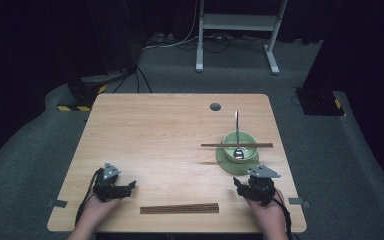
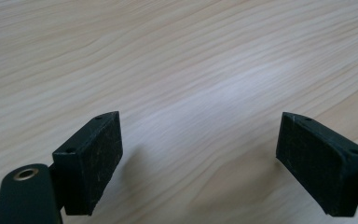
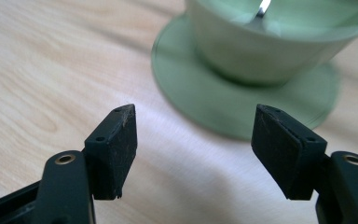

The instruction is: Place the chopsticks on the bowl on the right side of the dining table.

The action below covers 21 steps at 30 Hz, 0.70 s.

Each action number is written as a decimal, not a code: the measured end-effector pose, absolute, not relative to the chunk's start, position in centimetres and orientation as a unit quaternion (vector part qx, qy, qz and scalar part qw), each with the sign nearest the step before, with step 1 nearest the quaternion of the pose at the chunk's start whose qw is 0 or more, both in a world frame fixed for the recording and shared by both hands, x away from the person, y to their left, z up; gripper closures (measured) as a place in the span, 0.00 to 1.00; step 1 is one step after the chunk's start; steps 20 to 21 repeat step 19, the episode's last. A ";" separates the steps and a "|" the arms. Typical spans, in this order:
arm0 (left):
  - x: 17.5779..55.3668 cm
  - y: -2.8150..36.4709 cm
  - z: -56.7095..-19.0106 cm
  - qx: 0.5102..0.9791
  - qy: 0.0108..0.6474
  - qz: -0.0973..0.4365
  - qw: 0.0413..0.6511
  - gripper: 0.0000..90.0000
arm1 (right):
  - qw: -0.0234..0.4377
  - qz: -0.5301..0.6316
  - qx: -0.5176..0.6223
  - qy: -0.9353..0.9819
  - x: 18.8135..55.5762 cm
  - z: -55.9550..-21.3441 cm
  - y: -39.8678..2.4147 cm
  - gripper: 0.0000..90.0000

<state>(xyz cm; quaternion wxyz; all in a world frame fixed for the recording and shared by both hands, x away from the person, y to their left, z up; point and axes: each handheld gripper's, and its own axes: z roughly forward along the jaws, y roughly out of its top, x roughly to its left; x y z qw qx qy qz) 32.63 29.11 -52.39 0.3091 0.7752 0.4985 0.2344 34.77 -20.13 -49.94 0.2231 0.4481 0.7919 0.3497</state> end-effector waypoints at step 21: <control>31.7 30.9 -53.1 0.764 0.507 0.218 0.334 0.16 | 0.218 0.326 0.494 0.776 35.5 -52.5 -19.7 0.29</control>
